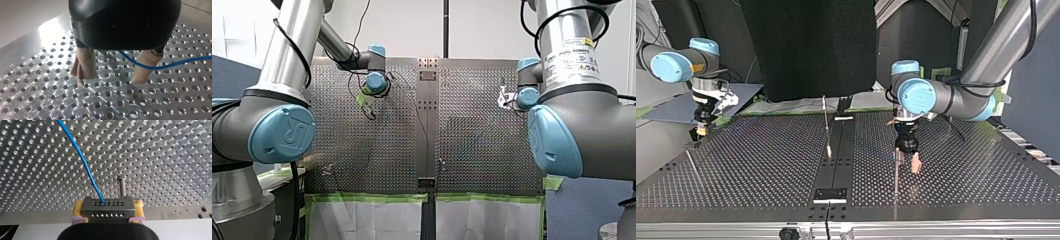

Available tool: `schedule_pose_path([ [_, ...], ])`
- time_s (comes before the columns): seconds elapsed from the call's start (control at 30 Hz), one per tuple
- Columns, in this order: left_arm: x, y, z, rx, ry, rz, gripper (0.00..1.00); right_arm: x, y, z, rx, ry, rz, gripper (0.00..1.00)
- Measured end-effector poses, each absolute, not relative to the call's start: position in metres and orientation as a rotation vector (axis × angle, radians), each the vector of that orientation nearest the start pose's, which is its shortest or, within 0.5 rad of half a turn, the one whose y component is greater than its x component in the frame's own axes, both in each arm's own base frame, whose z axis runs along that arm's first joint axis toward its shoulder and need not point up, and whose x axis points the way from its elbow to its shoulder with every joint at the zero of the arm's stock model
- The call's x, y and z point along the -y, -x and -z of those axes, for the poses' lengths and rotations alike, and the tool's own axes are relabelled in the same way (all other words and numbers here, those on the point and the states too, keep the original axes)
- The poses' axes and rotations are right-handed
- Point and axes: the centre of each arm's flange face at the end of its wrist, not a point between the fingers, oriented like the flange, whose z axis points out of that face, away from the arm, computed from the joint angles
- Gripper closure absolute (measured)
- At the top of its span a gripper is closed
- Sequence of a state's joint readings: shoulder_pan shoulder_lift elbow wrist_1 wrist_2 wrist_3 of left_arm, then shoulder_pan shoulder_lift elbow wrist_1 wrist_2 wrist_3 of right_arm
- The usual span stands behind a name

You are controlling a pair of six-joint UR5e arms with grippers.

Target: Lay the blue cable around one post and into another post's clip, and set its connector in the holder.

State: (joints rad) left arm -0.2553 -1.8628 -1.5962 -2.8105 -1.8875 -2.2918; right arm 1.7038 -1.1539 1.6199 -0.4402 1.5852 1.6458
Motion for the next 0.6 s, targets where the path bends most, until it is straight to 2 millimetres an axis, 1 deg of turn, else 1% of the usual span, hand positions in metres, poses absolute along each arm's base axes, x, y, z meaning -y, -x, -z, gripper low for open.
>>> schedule_pose_path([
  [0.17, 0.249, -0.546, -0.349, -1.463, 0.604, 0.525, 0.0, 0.602, -0.204, -0.274, 1.2, -1.289, -1.349, 0.62],
  [0.27, 0.249, -0.545, -0.348, -1.465, 0.603, 0.525, 0.0, 0.607, -0.195, -0.276, 1.184, -1.283, -1.358, 0.62],
  [0.6, 0.25, -0.545, -0.348, -1.466, 0.602, 0.524, 0.0, 0.621, -0.15, -0.275, 1.18, -1.284, -1.366, 0.62],
])
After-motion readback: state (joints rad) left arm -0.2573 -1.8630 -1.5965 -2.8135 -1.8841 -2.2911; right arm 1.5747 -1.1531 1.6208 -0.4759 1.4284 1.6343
